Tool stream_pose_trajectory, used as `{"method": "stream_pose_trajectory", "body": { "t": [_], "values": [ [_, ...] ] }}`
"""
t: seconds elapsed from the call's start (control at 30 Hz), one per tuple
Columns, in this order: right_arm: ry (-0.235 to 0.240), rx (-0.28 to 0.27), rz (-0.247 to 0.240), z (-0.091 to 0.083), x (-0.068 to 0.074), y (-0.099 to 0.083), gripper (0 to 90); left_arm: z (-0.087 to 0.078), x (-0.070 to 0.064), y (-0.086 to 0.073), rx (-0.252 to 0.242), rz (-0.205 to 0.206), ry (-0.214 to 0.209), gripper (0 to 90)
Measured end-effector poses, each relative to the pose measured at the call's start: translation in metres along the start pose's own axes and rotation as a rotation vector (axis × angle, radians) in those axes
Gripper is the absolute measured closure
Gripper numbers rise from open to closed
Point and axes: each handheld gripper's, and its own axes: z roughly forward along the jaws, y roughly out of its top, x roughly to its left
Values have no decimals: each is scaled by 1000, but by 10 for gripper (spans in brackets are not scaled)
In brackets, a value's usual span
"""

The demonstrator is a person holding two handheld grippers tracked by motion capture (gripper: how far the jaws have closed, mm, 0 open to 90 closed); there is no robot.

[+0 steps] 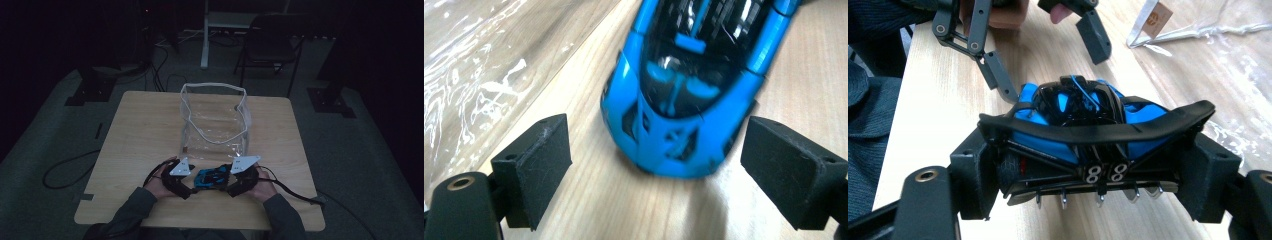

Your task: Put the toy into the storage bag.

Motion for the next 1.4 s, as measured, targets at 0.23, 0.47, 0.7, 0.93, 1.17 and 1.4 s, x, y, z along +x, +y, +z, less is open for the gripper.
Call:
{"method": "stream_pose_trajectory", "body": {
  "t": [0.23, 0.47, 0.7, 0.93, 1.17, 1.4],
  "values": [
    [-29, -12, 5, -7, -1, -1, 249, -8, 1, -7, -2, -24, 31, 131],
    [-48, -21, -2, -13, -1, 1, 249, -2, 5, -11, 9, -39, 39, 131],
    [-46, -11, 3, -17, -2, 0, 249, 5, 10, -14, 29, -52, 46, 131],
    [-56, -11, -15, -27, -2, 3, 250, 7, 11, -15, 41, -54, 47, 137],
    [-76, -3, -30, -36, -1, 6, 250, 8, 12, -15, 42, -62, 46, 138],
    [-85, 8, -52, -46, -3, 12, 251, 8, 12, -15, 52, -67, 42, 138]
  ]
}}
